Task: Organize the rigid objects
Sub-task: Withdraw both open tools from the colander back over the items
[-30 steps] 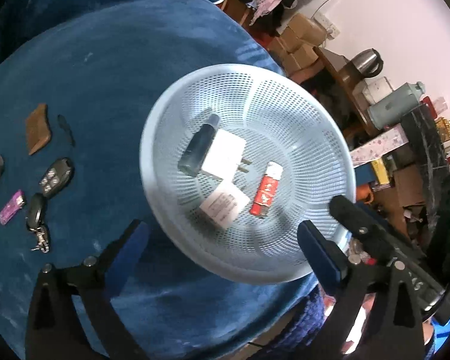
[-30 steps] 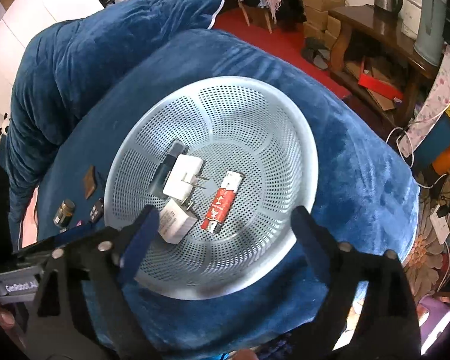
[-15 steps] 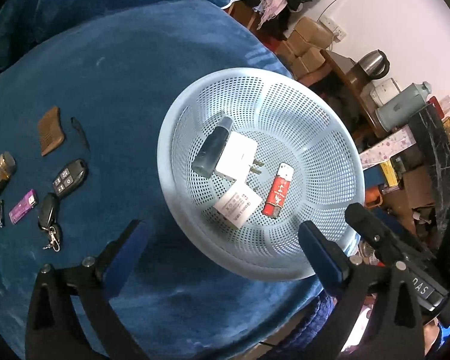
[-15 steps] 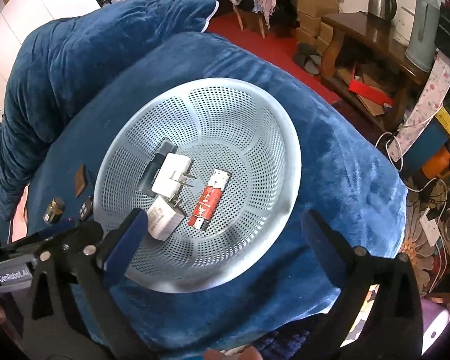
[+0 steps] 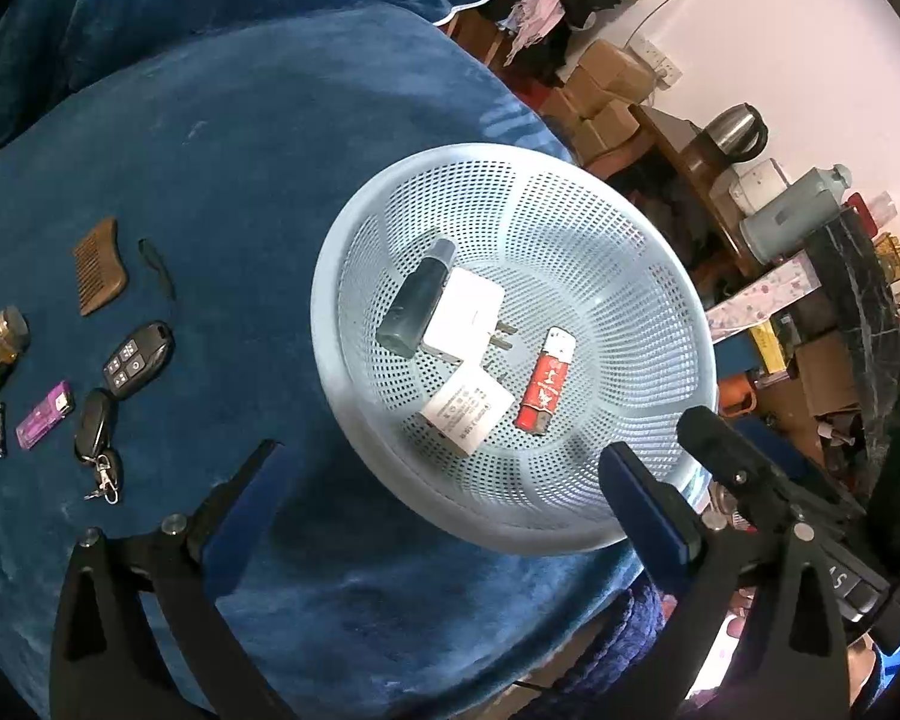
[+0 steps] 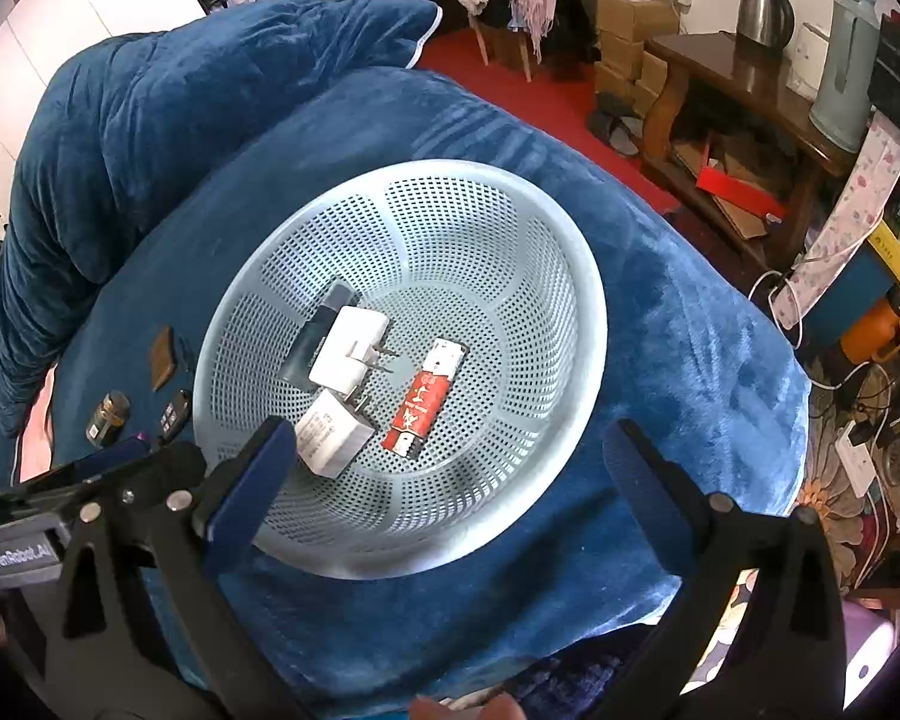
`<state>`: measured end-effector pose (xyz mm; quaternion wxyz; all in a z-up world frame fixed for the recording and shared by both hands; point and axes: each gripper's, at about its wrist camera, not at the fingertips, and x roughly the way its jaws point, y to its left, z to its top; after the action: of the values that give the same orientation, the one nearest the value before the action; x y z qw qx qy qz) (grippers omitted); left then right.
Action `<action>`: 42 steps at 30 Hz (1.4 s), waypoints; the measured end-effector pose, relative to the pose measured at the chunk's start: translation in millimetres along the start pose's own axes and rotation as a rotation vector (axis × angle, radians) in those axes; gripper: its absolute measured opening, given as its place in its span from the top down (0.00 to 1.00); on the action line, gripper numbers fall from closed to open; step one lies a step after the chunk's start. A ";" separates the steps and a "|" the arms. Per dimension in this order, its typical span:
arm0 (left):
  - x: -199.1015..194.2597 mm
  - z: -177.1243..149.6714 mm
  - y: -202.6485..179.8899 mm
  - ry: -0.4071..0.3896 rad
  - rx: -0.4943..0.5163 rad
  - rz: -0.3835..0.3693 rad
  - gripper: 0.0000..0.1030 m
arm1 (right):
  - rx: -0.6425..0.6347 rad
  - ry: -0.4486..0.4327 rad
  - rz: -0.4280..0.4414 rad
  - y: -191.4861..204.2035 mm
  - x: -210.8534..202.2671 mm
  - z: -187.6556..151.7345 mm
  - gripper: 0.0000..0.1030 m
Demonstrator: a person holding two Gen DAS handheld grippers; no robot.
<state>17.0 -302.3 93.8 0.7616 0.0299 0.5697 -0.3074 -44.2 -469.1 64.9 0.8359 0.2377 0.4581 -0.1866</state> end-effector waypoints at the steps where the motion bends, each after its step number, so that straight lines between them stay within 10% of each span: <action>1: -1.0 -0.3 0.2 -0.003 0.000 -0.001 0.01 | -0.001 0.001 0.000 0.4 -0.2 -0.3 0.00; 42: -31.7 -7.9 42.2 -0.047 -0.078 0.002 0.01 | -0.081 -0.007 -0.012 40.0 -10.4 -2.7 0.00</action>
<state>26.3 -251.3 106.3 0.7758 -0.0065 0.5631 -0.2846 -30.1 -433.9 81.6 0.8454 0.2004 0.4637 -0.1737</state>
